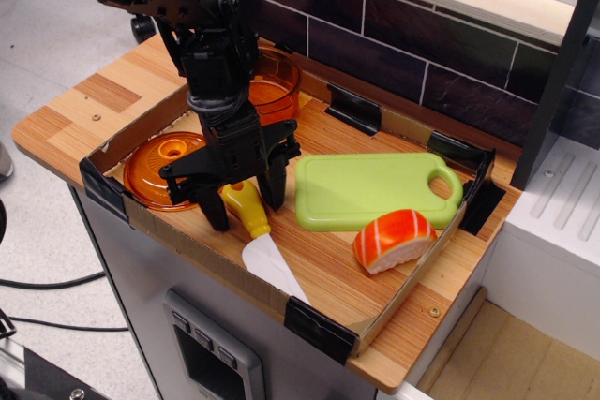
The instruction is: Put knife on cutting board
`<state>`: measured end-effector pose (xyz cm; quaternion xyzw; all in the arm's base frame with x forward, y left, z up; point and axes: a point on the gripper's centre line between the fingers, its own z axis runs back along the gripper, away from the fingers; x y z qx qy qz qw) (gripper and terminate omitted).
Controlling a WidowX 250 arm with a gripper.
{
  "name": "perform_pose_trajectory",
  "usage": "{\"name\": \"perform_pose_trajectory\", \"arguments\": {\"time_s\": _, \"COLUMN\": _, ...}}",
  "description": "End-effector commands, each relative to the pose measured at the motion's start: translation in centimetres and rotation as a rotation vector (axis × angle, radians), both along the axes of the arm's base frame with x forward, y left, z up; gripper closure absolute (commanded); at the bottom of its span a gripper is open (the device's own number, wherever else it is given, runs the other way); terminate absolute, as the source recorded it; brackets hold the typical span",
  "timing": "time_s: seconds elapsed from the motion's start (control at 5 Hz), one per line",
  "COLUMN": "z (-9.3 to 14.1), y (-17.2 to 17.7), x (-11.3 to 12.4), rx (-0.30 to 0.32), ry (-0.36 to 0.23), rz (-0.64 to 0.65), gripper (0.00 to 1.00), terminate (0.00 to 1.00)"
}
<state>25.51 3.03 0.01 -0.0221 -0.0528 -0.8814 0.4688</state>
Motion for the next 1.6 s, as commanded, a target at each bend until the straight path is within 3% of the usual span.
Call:
{"name": "perform_pose_trajectory", "arguments": {"time_s": 0.0, "z": 1.2, "y": 0.5, "x": 0.1, "rx": -0.061, "ry": -0.037, "rz": -0.023, "gripper": 1.00, "terminate": 0.00}}
{"name": "perform_pose_trajectory", "arguments": {"time_s": 0.4, "z": 3.9, "y": 0.2, "x": 0.7, "rx": -0.115, "ry": -0.055, "rz": 0.043, "gripper": 1.00, "terminate": 0.00}}
{"name": "perform_pose_trajectory", "arguments": {"time_s": 0.6, "z": 5.6, "y": -0.2, "x": 1.3, "rx": -0.144, "ry": -0.098, "rz": 0.098, "gripper": 1.00, "terminate": 0.00}}
{"name": "perform_pose_trajectory", "arguments": {"time_s": 0.8, "z": 7.2, "y": -0.4, "x": 2.5, "rx": -0.168, "ry": -0.114, "rz": 0.214, "gripper": 1.00, "terminate": 0.00}}
{"name": "perform_pose_trajectory", "arguments": {"time_s": 1.0, "z": 8.7, "y": -0.2, "x": 4.1, "rx": -0.229, "ry": -0.174, "rz": 0.449, "gripper": 1.00, "terminate": 0.00}}
{"name": "perform_pose_trajectory", "arguments": {"time_s": 1.2, "z": 8.6, "y": 0.3, "x": 5.6, "rx": -0.259, "ry": -0.132, "rz": 0.711, "gripper": 1.00, "terminate": 0.00}}
{"name": "perform_pose_trajectory", "arguments": {"time_s": 1.4, "z": 7.2, "y": 0.5, "x": 6.1, "rx": -0.205, "ry": -0.142, "rz": 0.908, "gripper": 1.00, "terminate": 0.00}}
